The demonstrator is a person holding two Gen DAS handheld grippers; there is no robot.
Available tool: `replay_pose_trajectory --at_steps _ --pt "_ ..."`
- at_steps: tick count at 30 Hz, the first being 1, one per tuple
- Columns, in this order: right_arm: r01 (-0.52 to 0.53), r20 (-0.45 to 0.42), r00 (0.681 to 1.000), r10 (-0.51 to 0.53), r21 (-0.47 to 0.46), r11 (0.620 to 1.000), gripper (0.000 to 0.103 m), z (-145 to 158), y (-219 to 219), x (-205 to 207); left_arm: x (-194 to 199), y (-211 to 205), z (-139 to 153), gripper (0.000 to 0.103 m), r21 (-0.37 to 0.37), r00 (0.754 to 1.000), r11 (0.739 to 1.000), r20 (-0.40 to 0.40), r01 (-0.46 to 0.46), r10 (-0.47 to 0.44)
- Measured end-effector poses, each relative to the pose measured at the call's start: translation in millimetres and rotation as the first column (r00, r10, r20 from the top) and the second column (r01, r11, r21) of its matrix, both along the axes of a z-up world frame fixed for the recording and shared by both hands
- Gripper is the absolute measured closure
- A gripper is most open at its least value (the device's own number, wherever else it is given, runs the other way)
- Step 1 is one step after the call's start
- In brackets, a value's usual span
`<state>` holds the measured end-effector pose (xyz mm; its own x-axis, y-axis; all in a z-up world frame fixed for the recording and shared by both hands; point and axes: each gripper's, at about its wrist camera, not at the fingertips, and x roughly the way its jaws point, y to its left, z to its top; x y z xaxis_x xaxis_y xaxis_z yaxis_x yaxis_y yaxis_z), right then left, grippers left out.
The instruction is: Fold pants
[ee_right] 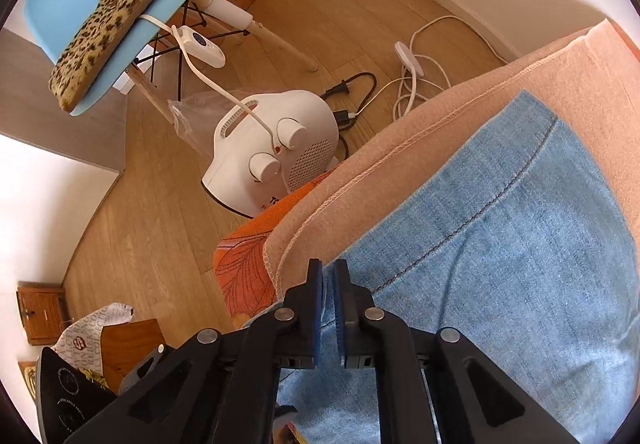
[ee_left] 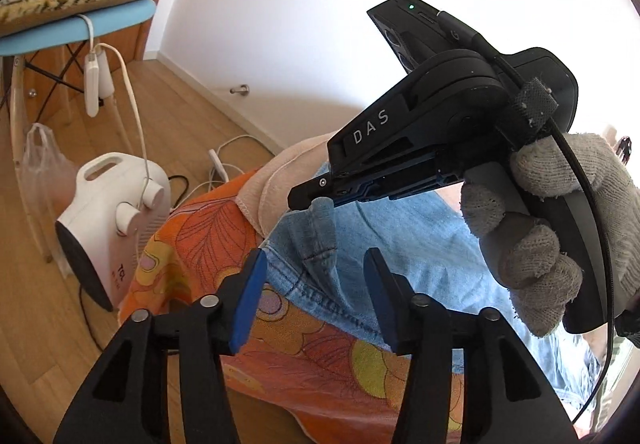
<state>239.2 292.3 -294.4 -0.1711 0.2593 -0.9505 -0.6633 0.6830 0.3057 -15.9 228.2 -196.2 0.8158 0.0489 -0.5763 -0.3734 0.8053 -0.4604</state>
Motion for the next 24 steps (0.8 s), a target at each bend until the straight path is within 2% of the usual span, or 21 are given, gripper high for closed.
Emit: replay_pose_trajectory --at_steps 2,9,13,20,21,22,23,24 --pt "0.003 0.004 1.0 -0.003 0.001 1.0 0.1 -1 2 0 3 6 -5 0.05 -0.039 1.0 0.999 -0.023 -0.014 0.013" --pt "0.012 -0.004 1.0 -0.012 0.016 1.0 0.1 0 -2 1 10 27 -16 0.051 -0.127 0.999 0.991 0.0 -0.04 0.041" --pt "0.014 -0.001 1.0 -0.014 0.02 1.0 0.101 0 -4 1 1 25 -15 0.05 -0.097 0.996 0.991 0.001 -0.091 0.091" --pt "0.029 -0.019 0.999 -0.028 0.03 0.999 0.101 0 -6 2 13 21 -15 0.05 -0.144 0.999 0.988 0.002 -0.046 0.047" --pt "0.031 -0.023 0.999 -0.03 0.031 0.999 0.101 -1 -7 3 13 20 -14 0.052 -0.146 0.999 0.988 0.006 -0.044 0.045" --pt "0.03 -0.026 0.999 -0.029 0.034 0.999 0.101 0 -7 3 13 20 -14 0.059 -0.147 0.999 0.988 0.015 -0.047 0.05" --pt "0.024 -0.027 0.999 -0.023 0.035 0.999 0.1 0 -7 3 12 20 -13 0.085 -0.143 0.998 0.988 0.019 -0.055 0.058" --pt "0.017 -0.031 0.999 -0.016 0.04 0.999 0.095 1 -7 3 11 18 -11 0.085 -0.139 0.998 0.989 0.025 -0.056 0.06"
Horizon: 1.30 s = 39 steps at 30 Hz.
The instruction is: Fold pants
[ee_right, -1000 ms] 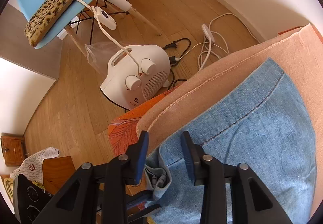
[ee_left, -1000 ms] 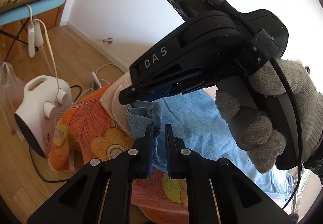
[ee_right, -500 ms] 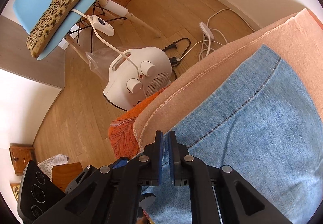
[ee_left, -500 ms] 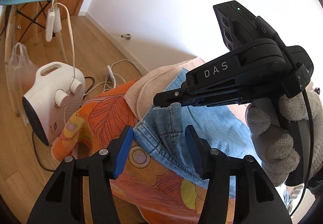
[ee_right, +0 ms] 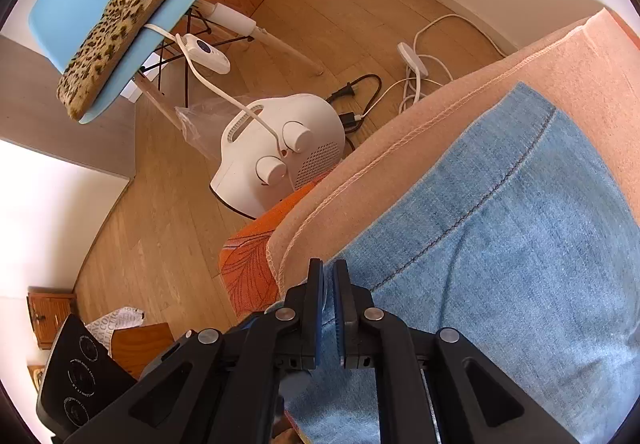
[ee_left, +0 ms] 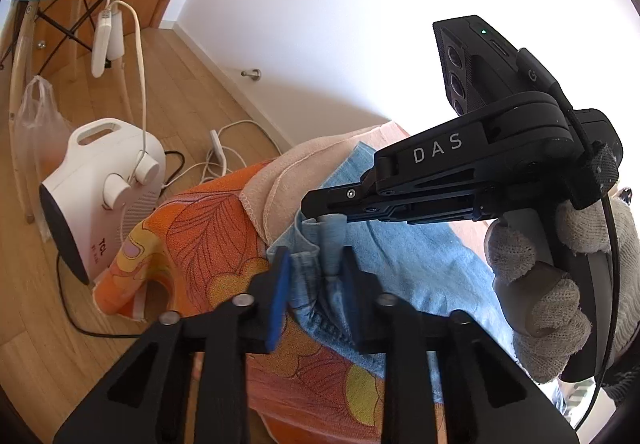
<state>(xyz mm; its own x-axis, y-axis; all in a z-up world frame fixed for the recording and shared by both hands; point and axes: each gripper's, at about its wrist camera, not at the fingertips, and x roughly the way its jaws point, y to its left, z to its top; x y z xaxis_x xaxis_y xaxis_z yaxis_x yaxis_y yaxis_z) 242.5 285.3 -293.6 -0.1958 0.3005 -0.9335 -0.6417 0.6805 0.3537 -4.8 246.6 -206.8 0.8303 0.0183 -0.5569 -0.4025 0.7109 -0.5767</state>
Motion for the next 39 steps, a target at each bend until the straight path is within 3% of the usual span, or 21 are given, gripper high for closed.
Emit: replay_pose_trajectory --at_steps 1,2,3,5,8,12,16,18,20,21,22,23,24,31,32,33,34,35,37,39 --pt "-0.003 -0.001 1.0 0.003 0.007 1.0 0.094 2 -1 0 -1 -2 2 0.085 0.006 1.0 1.0 0.019 0.01 -0.011" --pt "-0.004 0.005 1.0 0.004 0.008 1.0 0.08 4 -2 1 -2 -6 6 0.086 0.032 0.999 0.999 0.025 0.024 -0.025" --pt "-0.003 0.018 1.0 0.003 0.01 1.0 0.056 8 -2 3 -1 -11 10 0.086 0.059 0.999 0.997 0.031 0.04 -0.042" --pt "-0.012 0.066 0.998 0.012 0.009 1.0 0.046 17 -4 6 0 -21 16 0.092 0.1 0.996 0.992 0.041 0.079 -0.083" --pt "-0.023 0.081 0.996 0.024 -0.019 1.0 0.043 25 -1 12 3 -33 22 0.093 0.131 0.989 0.983 0.054 0.129 -0.137" --pt "-0.051 0.069 0.996 0.057 -0.084 0.995 0.046 17 6 13 10 -43 23 0.093 0.154 0.985 0.975 0.044 0.161 -0.17" --pt "-0.072 0.1 0.991 0.089 -0.155 0.985 0.073 3 9 7 9 -48 25 0.093 0.181 0.984 0.97 0.038 0.162 -0.172" --pt "-0.059 0.105 0.992 0.075 -0.147 0.987 0.086 4 3 9 7 -47 26 0.093 0.179 0.986 0.972 0.037 0.154 -0.163" --pt "-0.027 0.07 0.997 0.036 -0.119 0.993 0.094 5 -7 15 2 -49 29 0.088 0.183 0.989 0.974 0.039 0.132 -0.141" --pt "-0.015 0.06 0.998 0.021 -0.107 0.994 0.096 5 -11 17 1 -50 30 0.079 0.188 0.99 0.974 0.04 0.127 -0.137" --pt "-0.005 0.055 0.998 0.01 -0.098 0.995 0.097 5 -14 18 1 -52 31 0.072 0.192 0.99 0.973 0.037 0.128 -0.138" --pt "0.006 0.055 0.999 -0.001 -0.089 0.996 0.099 5 -16 19 0 -55 32 0.055 0.198 0.991 0.972 0.029 0.125 -0.133" --pt "0.016 0.051 0.999 -0.011 -0.082 0.996 0.099 5 -19 20 0 -57 31 0.048 0.203 0.991 0.971 0.022 0.125 -0.132" --pt "0.052 0.036 0.998 -0.05 -0.047 0.998 0.099 12 -25 21 17 -49 24 0.048 0.183 0.994 0.978 -0.041 0.104 -0.098" --pt "0.054 0.032 0.998 -0.053 -0.041 0.998 0.099 13 -26 21 19 -47 24 0.048 0.18 0.995 0.978 -0.038 0.101 -0.096" --pt "0.057 0.028 0.998 -0.056 -0.035 0.998 0.099 14 -27 23 21 -44 24 0.06 0.166 0.994 0.98 -0.027 0.109 -0.106" --pt "0.06 0.021 0.998 -0.06 -0.028 0.998 0.099 16 -29 24 21 -43 24 0.073 0.151 0.992 0.98 -0.005 0.128 -0.128" --pt "0.061 0.015 0.998 -0.061 -0.025 0.998 0.099 16 -31 25 22 -42 24 0.093 0.166 0.991 0.977 -0.009 0.137 -0.137" --pt "0.053 0.011 0.999 -0.053 -0.019 0.998 0.098 18 -35 25 22 -47 29 0.093 0.2 0.986 0.966 0.009 0.161 -0.166" --pt "0.05 -0.003 0.999 -0.05 -0.011 0.999 0.086 22 -40 29 21 -53 34 0.094 0.223 0.981 0.958 0.027 0.18 -0.191"
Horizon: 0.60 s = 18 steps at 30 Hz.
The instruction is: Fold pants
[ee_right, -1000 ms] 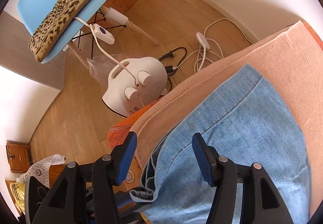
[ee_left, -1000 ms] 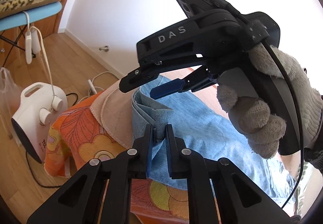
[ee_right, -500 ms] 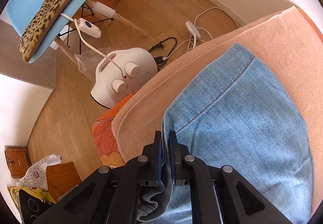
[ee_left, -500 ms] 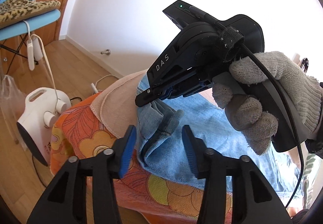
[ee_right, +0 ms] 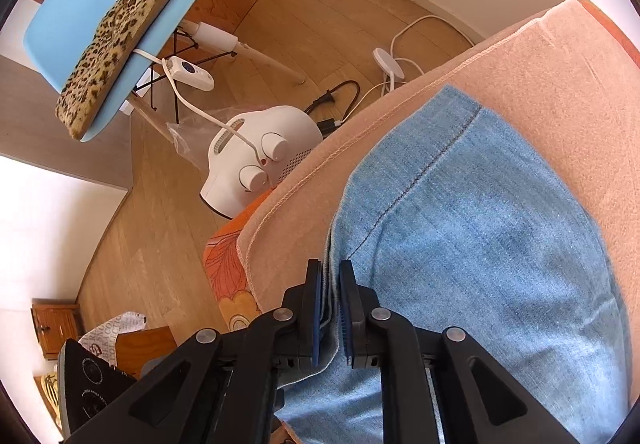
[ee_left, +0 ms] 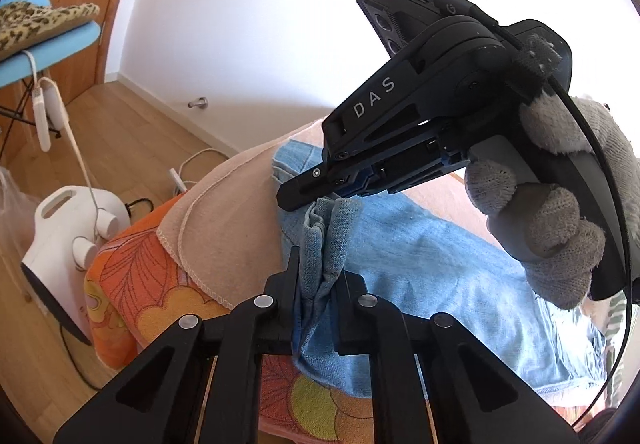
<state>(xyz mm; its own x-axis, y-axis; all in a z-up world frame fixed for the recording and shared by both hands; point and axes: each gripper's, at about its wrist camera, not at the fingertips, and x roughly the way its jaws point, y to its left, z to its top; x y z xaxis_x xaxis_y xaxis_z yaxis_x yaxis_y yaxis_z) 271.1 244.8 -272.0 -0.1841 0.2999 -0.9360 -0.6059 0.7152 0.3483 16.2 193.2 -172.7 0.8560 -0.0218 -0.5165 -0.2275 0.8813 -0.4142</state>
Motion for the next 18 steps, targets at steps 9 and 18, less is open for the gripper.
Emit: replay_pose_trajectory --at_steps 9,18 --pt "0.056 0.009 0.998 -0.056 -0.017 0.998 0.056 16 -19 33 3 -44 20 0.095 0.143 0.987 0.979 0.043 0.146 -0.154" --pt "-0.062 0.077 0.994 0.076 -0.168 0.984 0.056 8 12 25 17 -59 20 0.095 0.217 0.974 0.952 0.012 0.218 -0.226"
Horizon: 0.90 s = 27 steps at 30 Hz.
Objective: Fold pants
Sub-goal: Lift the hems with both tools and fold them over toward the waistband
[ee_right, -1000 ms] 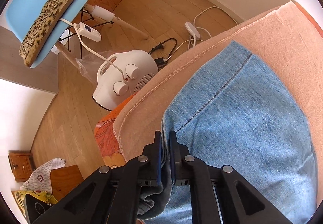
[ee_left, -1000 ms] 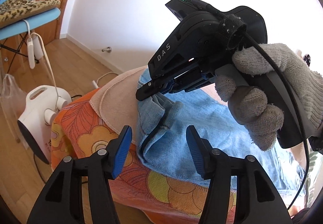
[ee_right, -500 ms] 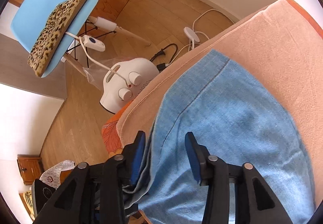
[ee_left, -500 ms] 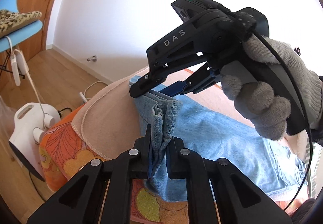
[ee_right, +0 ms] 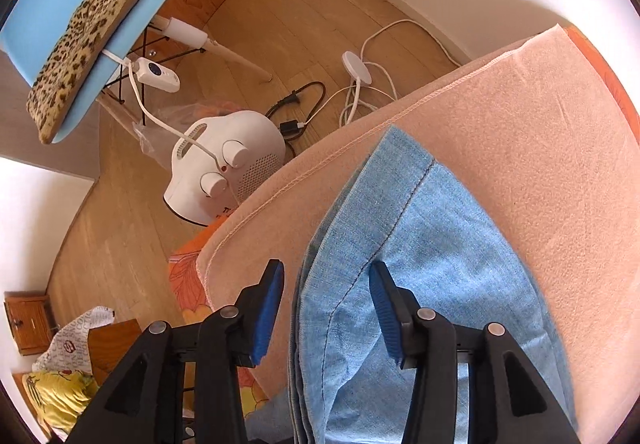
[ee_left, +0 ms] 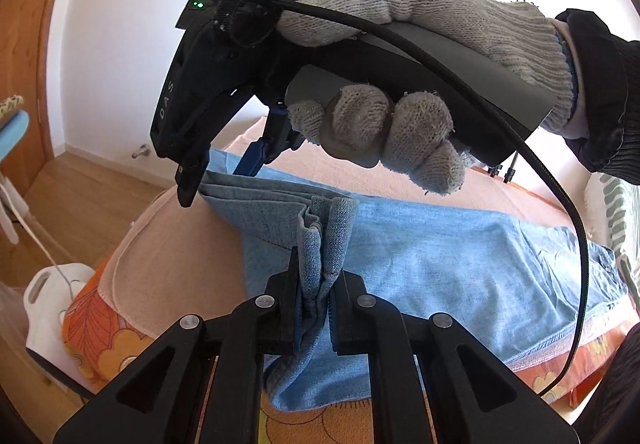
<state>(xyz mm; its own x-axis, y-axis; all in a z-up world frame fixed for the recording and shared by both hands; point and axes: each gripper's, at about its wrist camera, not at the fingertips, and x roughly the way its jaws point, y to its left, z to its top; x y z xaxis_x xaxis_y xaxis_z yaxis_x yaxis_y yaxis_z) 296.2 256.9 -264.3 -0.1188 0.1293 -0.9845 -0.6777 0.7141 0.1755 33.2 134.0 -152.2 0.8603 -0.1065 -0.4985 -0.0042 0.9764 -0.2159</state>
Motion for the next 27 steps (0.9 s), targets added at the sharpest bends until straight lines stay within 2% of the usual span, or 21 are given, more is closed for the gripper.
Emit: replay_pose_trajectory --at_steps 4,6,9,15,22,27 --pt "-0.101 0.059 0.992 0.109 -0.122 0.987 0.057 -10 12 -11 7 -9 3 0.095 0.023 1.0 0.999 -0.008 0.03 -0.03" --pt "-0.11 0.086 0.989 0.123 -0.144 0.983 0.073 -11 11 -10 8 -15 3 0.095 0.027 0.999 0.998 -0.015 0.048 -0.048" --pt "-0.045 0.07 0.996 0.051 -0.075 0.996 0.083 -5 -6 3 12 -17 8 0.095 0.023 0.997 0.997 -0.024 0.073 -0.073" --pt "0.085 0.085 0.992 -0.094 0.108 0.991 0.09 32 -70 17 24 -33 36 0.095 0.061 0.983 0.981 -0.034 0.185 -0.183" --pt "0.249 0.08 0.957 -0.279 0.267 0.931 0.091 76 -177 20 29 -88 67 0.095 0.126 0.942 0.934 -0.05 0.334 -0.33" --pt "0.34 0.082 0.917 -0.391 0.354 0.871 0.091 97 -262 5 29 -134 83 0.095 0.118 0.909 0.901 -0.043 0.417 -0.415"
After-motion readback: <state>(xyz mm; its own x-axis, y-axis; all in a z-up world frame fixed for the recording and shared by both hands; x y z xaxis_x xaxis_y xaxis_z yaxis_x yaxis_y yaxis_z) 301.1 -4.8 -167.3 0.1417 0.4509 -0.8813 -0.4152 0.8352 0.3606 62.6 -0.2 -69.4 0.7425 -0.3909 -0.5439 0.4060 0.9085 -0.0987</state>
